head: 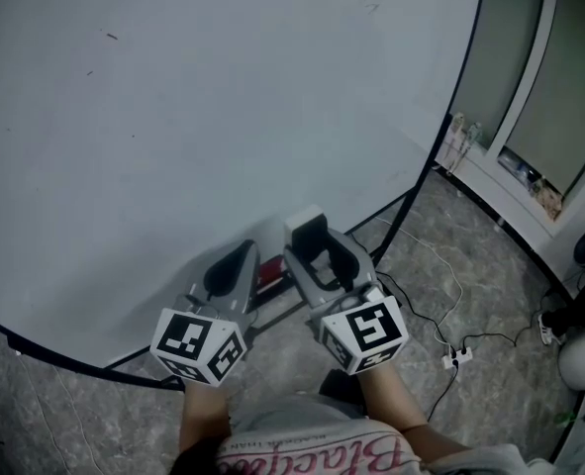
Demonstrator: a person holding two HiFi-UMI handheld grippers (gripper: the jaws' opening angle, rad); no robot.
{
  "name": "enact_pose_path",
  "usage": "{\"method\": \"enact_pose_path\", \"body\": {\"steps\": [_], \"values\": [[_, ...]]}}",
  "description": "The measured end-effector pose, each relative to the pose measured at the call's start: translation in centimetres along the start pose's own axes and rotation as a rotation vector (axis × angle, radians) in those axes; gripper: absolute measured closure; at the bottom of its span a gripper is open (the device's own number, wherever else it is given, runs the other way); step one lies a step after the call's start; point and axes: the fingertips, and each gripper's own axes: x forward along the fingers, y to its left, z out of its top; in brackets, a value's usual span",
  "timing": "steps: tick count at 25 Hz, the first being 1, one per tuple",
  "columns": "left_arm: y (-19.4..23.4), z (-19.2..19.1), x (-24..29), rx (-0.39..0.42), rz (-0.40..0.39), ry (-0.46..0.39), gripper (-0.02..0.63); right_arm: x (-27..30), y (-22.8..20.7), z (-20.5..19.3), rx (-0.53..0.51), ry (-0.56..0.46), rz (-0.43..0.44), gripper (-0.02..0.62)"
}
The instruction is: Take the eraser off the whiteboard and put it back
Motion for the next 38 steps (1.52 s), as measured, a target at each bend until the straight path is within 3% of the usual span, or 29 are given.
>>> {"method": "enact_pose_path", "body": {"steps": [10,17,21,38], "values": [[0.3,0.3,-0.8,-0.006,0.013,-0.012,0.606,2.1,-1.3,1.6,-0.045,0.039,-0.003,0.368],[0.4,0.5,-1.0,0.002,0.020,-0.009,0.606,5.5,-2.4,6.2,-0.107,0.007,-0.008,0.367],[0.3,0.3,-1.0,0.024,0.025,0.004,0.606,7.3,-3.2,7.7,-0.153,0.050,-0.046,0.365],[0.9,0.4,-1.4,-0.002,0.027,-0.004,0.606,9.5,-3.6,8.8,-0.197,0.063,-0.038,0.360]]}}
